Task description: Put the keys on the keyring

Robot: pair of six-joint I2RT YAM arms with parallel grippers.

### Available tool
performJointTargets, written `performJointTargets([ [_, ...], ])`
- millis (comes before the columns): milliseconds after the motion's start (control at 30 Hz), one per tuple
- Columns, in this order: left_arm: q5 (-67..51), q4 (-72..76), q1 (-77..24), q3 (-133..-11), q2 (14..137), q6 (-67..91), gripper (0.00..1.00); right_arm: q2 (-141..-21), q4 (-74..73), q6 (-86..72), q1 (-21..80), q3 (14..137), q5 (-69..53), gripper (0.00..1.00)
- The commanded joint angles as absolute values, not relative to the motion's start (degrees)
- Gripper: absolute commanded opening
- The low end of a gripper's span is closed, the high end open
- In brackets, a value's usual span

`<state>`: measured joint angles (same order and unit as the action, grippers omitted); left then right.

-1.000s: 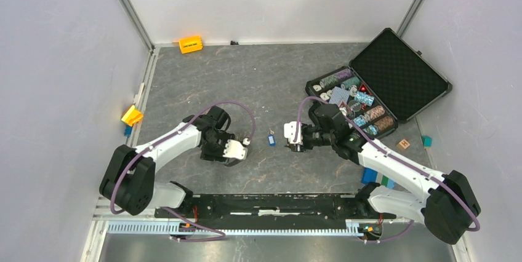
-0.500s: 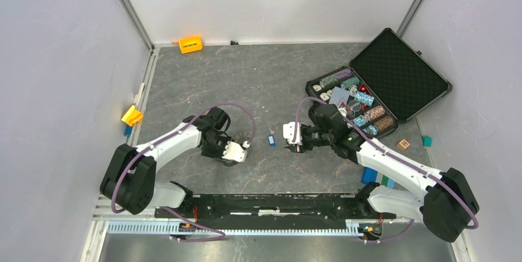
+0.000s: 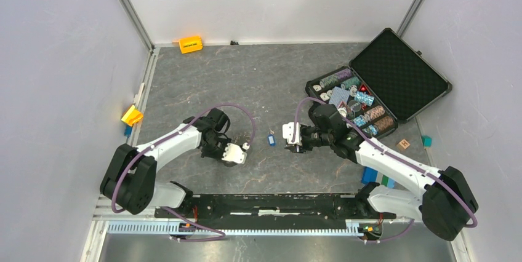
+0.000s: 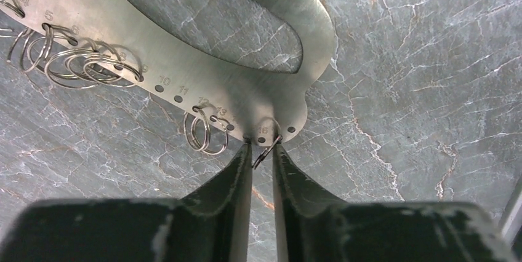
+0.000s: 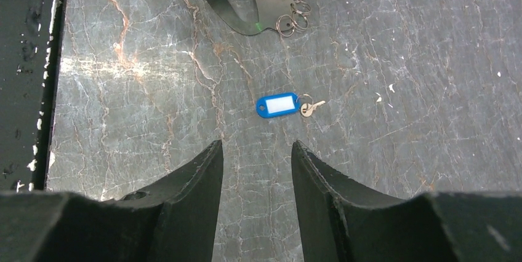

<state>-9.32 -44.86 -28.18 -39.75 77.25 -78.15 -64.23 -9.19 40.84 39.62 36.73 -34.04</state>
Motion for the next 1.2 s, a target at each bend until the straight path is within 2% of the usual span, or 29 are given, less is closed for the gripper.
performJointTargets([
  [0,-10.7,-46.0,-27.9,-40.2,76.7,-80.0,0.20,-64.5,-9.1,41.7,39.5,37.6,-35.0,0.51],
  [100,-9.8,-46.9,-27.9,-40.9,76.8,-79.1,0.11,-64.7,-9.1,41.7,39.5,37.7,-35.1,0.51],
  [267,-10.2,-48.7,-27.9,-42.6,74.9,-77.4,0.02,-64.5,-9.1,41.2,39.5,38.0,-35.6,0.51],
  [400,-16.8,-50.2,-27.9,-46.4,71.5,-72.2,0.02,-63.5,-8.8,39.1,39.4,39.2,-37.8,0.51],
  [567,-33.2,-48.4,-27.9,-49.8,65.9,-64.3,0.02,-60.5,-6.1,34.3,39.5,41.0,-40.8,0.51],
  [800,-48.4,-30.7,-27.9,-49.0,58.7,-46.4,0.02,-62.7,-5.7,30.6,39.5,47.0,-49.6,0.51],
  [1000,-53.2,-15.2,-28.8,-47.8,57.6,-32.0,0.02,-66.2,-1.7,24.4,39.5,50.2,-54.8,0.46],
  [1167,-53.1,-10.3,-31.2,-47.1,57.7,-27.9,0.02,-68.2,2.3,19.7,39.5,50.4,-56.8,0.40],
])
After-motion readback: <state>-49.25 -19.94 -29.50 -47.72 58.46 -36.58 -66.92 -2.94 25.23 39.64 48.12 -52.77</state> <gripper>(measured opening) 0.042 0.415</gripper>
